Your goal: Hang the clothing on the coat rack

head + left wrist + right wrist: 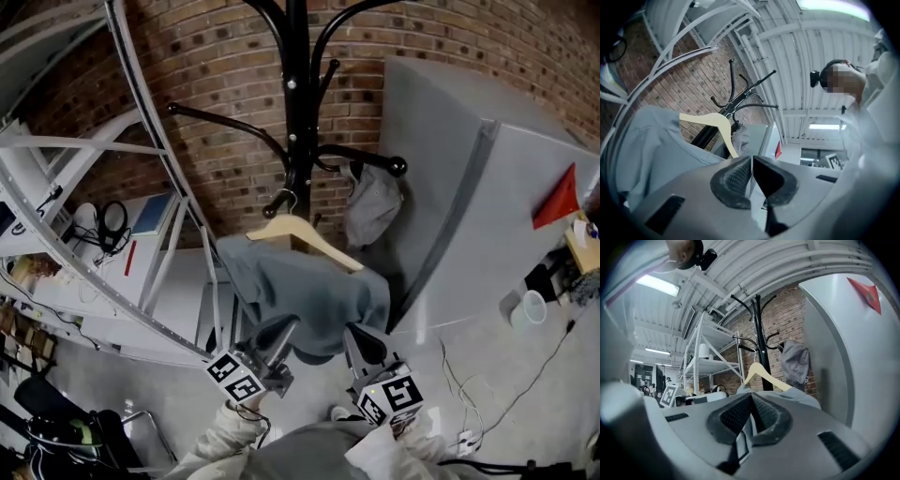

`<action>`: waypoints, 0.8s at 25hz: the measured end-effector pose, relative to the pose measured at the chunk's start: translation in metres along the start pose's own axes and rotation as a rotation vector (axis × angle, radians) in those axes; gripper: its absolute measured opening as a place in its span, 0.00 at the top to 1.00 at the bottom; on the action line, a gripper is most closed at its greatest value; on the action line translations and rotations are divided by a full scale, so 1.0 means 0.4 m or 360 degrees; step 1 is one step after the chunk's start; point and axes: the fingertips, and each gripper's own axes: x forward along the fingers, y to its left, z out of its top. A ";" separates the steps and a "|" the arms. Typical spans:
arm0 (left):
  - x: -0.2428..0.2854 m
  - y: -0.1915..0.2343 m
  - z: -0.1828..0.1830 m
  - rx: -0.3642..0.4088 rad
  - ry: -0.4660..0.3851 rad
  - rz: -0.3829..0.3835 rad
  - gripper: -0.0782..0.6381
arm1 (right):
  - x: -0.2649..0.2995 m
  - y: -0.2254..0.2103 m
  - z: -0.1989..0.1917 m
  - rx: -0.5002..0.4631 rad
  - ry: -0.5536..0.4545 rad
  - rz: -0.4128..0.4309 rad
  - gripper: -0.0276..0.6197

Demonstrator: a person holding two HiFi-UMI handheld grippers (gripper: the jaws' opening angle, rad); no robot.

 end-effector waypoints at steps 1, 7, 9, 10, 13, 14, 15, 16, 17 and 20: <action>-0.037 -0.006 0.002 0.0044 0.0008 0.0044 0.86 | -0.003 0.028 -0.004 -0.0007 0.0002 -0.0001 0.92; -0.251 -0.014 0.012 0.0284 0.0064 0.0369 0.88 | -0.042 0.183 -0.033 -0.0031 0.0015 -0.0039 0.92; -0.309 -0.022 0.013 0.0314 0.0080 0.0421 0.88 | -0.059 0.229 -0.042 -0.0036 0.0013 -0.0056 0.92; -0.335 -0.027 0.015 0.0329 0.0084 0.0441 0.88 | -0.068 0.252 -0.047 -0.0037 0.0013 -0.0062 0.92; -0.402 -0.052 0.020 0.0394 0.0100 0.0488 0.88 | -0.096 0.316 -0.057 -0.0034 0.0015 -0.0070 0.92; -0.418 -0.062 0.020 0.0421 0.0110 0.0500 0.88 | -0.106 0.332 -0.058 -0.0033 0.0018 -0.0076 0.92; -0.431 -0.072 0.020 0.0450 0.0122 0.0509 0.88 | -0.115 0.344 -0.059 -0.0036 0.0021 -0.0088 0.92; -0.442 -0.081 0.019 0.0480 0.0134 0.0517 0.88 | -0.124 0.355 -0.060 -0.0042 0.0023 -0.0101 0.92; -0.452 -0.089 0.017 0.0509 0.0145 0.0524 0.88 | -0.132 0.365 -0.060 -0.0048 0.0021 -0.0113 0.92; -0.481 -0.104 0.005 0.0549 0.0159 0.0524 0.88 | -0.153 0.394 -0.065 -0.0055 0.0020 -0.0133 0.92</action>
